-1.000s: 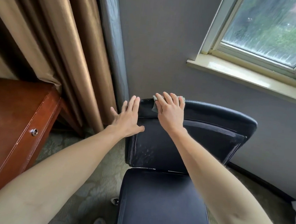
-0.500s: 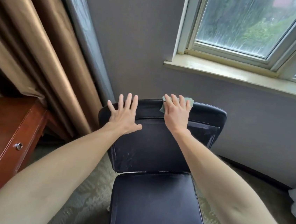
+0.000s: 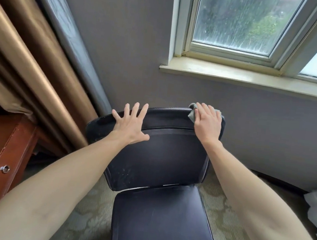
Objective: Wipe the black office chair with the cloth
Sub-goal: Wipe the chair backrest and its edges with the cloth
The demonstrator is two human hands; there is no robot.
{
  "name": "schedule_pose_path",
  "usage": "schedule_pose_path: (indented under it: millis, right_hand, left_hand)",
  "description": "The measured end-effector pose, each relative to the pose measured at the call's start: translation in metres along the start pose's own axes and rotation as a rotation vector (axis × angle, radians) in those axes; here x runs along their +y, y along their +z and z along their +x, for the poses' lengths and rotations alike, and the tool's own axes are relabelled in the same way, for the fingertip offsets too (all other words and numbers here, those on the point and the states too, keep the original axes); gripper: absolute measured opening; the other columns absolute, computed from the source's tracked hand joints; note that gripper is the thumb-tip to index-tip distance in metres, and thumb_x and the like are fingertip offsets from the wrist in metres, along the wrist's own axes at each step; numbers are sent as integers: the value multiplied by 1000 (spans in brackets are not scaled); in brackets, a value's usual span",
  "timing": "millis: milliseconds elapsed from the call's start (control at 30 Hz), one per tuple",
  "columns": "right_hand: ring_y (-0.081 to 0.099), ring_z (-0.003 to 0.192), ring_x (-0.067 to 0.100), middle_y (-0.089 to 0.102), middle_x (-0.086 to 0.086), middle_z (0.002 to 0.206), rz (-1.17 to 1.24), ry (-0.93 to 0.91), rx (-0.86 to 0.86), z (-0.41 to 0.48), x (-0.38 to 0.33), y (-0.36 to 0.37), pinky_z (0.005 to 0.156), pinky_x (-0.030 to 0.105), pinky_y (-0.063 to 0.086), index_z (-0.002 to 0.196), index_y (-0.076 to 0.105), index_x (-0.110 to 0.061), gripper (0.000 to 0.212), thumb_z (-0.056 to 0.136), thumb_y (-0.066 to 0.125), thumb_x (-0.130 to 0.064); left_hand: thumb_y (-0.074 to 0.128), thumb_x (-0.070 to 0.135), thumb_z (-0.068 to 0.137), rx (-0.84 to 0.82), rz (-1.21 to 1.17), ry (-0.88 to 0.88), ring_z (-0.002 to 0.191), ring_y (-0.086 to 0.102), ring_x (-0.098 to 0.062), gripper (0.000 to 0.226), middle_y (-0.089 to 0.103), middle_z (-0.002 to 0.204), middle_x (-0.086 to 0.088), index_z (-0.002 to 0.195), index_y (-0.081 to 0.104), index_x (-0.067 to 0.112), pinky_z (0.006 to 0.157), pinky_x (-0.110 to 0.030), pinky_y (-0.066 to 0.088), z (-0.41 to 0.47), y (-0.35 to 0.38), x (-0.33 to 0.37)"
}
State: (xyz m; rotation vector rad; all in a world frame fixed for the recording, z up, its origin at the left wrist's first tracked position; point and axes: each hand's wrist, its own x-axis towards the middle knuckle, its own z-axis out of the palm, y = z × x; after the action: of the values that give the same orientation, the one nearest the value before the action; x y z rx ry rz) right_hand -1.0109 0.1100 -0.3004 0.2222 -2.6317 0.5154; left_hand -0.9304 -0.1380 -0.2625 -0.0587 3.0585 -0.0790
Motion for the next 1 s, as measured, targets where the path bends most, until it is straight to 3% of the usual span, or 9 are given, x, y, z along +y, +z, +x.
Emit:
schedule_pose_path:
  millis: [133,300,500,700,867,1000]
  right_hand:
    - [47,123,31,64,-5,119,71,60,-4,-1,-22,9,106,45,26,123,61,-21,45,97,27,-34]
    - [47,126,35,62,0,124,130,-65,-12,-12,-74,22,110,48,18,124,62,-19,34,97,43,-25]
    - [43,131,38,57,7,133,101,-119,-65,-13,-45,12,110,52,27,130,57,-16,38,100,36,-26]
    - [31,139,33,44,6,146,141,114,-76,-13,16,-3,116,48,18,139,48,-16,38,103,36,-22]
    - [32,139,23,46,-3,145,392,439,2,-11,36,-10,113,40,29,135,52,-21,38,104,32,-30]
    - [34,135,25,55,-8,131,356,379,24,-8,26,-4,109,45,33,126,59,-21,37,103,31,-30]
  left_hand:
    - [60,61,74,-33,-8,-11,146,0,-39,112,-4,162,-3,153,-13,31,104,-74,12,3,-2,0]
    - [62,61,74,-25,-18,-6,146,-1,-40,114,-6,162,-4,152,-15,33,106,-73,8,4,-3,4]
    - [61,61,74,-73,10,106,146,6,-28,113,4,161,-6,153,-12,30,109,-70,9,22,-16,26]
    - [62,60,70,-114,-10,88,139,17,-30,112,12,157,-4,152,-11,36,103,-71,17,28,-20,46]
    - [63,62,68,-93,23,92,140,15,-30,114,10,157,-3,152,-10,36,102,-70,18,25,-16,44]
    - [67,60,66,-128,-5,109,142,10,-27,118,7,158,-1,152,-10,36,103,-69,19,28,-19,40]
